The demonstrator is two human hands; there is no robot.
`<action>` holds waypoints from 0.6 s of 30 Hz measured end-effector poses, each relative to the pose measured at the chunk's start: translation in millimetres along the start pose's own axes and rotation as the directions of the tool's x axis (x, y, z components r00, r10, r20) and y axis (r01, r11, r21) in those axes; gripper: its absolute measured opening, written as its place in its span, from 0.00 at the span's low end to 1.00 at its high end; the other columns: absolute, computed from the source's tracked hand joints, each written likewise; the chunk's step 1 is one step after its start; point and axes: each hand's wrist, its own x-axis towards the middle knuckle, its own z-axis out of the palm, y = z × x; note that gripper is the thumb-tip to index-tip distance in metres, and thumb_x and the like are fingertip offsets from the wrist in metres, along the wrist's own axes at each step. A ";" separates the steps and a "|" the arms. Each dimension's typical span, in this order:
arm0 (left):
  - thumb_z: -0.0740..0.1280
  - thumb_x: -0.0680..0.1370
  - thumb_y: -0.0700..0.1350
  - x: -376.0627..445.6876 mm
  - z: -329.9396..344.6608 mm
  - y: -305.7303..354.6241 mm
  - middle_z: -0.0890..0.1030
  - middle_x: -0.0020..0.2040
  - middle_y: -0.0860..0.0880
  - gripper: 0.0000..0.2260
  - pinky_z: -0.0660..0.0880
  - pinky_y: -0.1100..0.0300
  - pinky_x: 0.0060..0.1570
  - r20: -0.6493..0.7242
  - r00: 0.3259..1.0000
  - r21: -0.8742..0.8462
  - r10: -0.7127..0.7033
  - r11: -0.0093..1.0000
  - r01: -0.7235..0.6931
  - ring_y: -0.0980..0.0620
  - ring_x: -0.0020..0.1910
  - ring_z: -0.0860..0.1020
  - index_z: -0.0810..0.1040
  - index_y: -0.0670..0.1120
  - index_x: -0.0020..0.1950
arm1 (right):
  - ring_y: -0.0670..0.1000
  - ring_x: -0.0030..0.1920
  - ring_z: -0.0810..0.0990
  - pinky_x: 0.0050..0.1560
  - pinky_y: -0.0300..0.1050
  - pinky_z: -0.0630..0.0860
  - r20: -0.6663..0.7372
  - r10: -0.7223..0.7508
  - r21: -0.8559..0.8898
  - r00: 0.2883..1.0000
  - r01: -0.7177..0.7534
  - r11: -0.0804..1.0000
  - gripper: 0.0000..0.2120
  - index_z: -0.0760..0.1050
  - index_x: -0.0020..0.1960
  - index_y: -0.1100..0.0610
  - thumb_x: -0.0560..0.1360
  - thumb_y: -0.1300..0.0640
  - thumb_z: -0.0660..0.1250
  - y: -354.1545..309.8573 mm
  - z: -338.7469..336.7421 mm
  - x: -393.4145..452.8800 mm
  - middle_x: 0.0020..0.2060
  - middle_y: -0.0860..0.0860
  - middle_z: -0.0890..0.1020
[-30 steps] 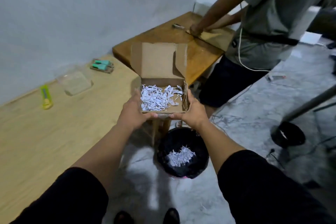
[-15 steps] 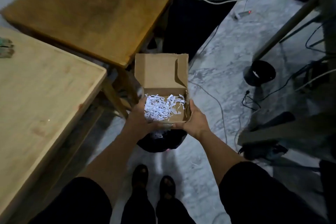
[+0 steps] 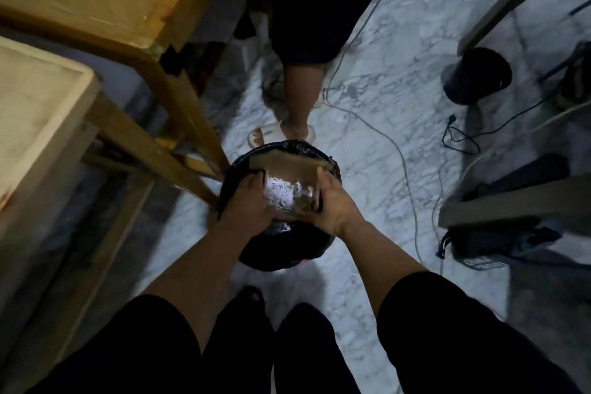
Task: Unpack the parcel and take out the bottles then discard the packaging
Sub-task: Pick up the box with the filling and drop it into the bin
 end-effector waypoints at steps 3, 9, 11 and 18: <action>0.64 0.77 0.48 -4.2 -12.2 4.9 0.58 0.74 0.39 0.32 0.64 0.50 0.68 0.027 0.998 0.081 -0.060 0.995 0.058 0.41 0.73 0.59 0.52 0.40 0.75 | 0.57 0.73 0.59 0.70 0.48 0.62 0.036 0.038 -0.182 0.999 -0.031 0.983 0.39 0.48 0.75 0.58 0.73 0.52 0.66 -8.5 -10.5 -0.2 0.75 0.56 0.55; 0.62 0.77 0.46 -36.9 -87.8 37.8 0.67 0.66 0.40 0.22 0.71 0.50 0.57 -0.090 0.995 0.292 -0.031 0.955 0.056 0.40 0.63 0.69 0.62 0.40 0.68 | 0.59 0.66 0.68 0.61 0.51 0.71 -0.023 -0.009 -0.334 1.000 0.001 0.943 0.30 0.57 0.71 0.58 0.74 0.54 0.65 -57.7 -75.1 -29.0 0.68 0.57 0.65; 0.62 0.77 0.45 -52.2 -117.3 48.8 0.68 0.62 0.42 0.19 0.71 0.52 0.56 -0.166 0.986 0.303 -0.016 0.951 0.066 0.42 0.62 0.69 0.64 0.41 0.65 | 0.58 0.69 0.66 0.64 0.49 0.69 -0.056 -0.066 -0.371 0.996 0.041 0.928 0.33 0.53 0.74 0.58 0.74 0.53 0.65 -79.5 -102.0 -43.2 0.71 0.56 0.62; 0.60 0.79 0.51 -123.8 -242.4 99.2 0.67 0.66 0.41 0.24 0.70 0.52 0.59 -0.343 0.939 0.351 0.012 0.929 0.117 0.42 0.65 0.67 0.60 0.40 0.69 | 0.55 0.74 0.56 0.70 0.48 0.61 -0.143 -0.290 -0.521 0.946 0.177 0.835 0.33 0.48 0.75 0.60 0.77 0.55 0.61 -175.7 -195.2 -106.3 0.75 0.56 0.55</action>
